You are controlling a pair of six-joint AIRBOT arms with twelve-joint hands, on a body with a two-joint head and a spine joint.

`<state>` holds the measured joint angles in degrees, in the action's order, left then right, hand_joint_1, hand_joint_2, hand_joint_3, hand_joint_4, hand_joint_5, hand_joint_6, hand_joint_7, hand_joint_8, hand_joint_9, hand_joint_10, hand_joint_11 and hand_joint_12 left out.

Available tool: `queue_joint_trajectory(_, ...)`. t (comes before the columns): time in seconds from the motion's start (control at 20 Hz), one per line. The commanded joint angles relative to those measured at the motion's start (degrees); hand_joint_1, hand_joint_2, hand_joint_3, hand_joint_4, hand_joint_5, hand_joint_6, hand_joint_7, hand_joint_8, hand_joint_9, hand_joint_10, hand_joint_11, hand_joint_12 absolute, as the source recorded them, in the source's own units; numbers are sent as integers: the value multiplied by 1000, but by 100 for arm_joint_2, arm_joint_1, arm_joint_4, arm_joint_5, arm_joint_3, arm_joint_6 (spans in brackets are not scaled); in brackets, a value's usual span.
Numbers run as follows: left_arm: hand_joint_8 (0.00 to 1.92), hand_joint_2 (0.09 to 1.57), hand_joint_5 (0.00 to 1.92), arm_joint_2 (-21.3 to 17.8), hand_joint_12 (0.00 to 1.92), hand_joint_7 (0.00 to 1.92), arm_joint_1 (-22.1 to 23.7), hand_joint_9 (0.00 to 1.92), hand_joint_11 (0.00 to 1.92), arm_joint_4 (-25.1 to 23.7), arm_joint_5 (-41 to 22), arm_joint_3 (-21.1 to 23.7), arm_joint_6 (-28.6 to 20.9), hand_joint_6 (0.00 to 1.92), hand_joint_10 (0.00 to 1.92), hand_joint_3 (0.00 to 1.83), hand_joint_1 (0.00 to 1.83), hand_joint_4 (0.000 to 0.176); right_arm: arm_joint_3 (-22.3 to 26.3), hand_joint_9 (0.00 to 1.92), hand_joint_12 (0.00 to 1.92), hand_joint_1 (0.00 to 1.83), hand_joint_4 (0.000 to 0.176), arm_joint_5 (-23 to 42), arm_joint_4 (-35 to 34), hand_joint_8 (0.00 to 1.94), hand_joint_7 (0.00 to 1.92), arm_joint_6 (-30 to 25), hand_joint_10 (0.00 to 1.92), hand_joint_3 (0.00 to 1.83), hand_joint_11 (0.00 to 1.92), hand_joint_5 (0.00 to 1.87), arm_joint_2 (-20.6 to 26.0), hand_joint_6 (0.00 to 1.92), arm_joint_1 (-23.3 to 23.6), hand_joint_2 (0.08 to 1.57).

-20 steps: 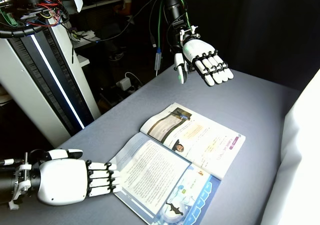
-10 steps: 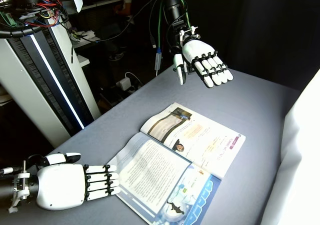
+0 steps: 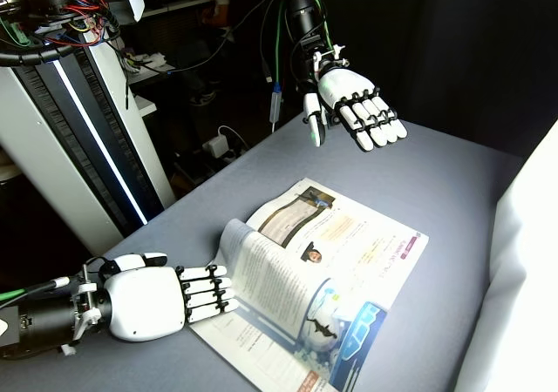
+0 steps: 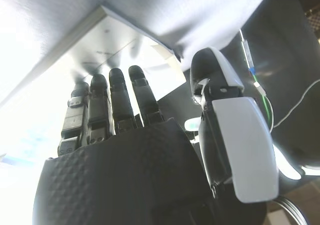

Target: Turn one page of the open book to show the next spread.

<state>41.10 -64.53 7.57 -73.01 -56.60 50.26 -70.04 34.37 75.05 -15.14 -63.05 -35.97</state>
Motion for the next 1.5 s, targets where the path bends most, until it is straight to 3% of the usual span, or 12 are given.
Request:
queue_joint_trajectory(0.0,0,1423,23,-34,0,0,7,0,0,168,-740,-9,5,2,0,0,0,0,-21,0,0,0,0,257,-136,0,0,6,0,12,0,29,-151,11,52,1307)
queue_joint_trajectory(0.3,0,1423,39,-34,0,0,-2,0,0,216,-769,-11,6,4,0,0,52,0,-252,0,0,0,0,608,-1205,0,0,966,0,14,0,0,-620,0,303,1320)
queue_joint_trajectory(0.8,0,1438,41,-82,0,0,-128,0,0,453,-963,-23,31,4,0,3,0,0,-752,0,0,0,0,1119,-1462,0,0,1202,0,9,0,25,-1603,9,839,1327)
queue_joint_trajectory(1.45,0,1438,45,-104,0,0,-183,0,0,725,-1069,-104,68,5,0,3,21,0,-869,3,0,0,0,2057,-2104,9,23,2083,1,4,0,55,-2048,21,1560,1321)
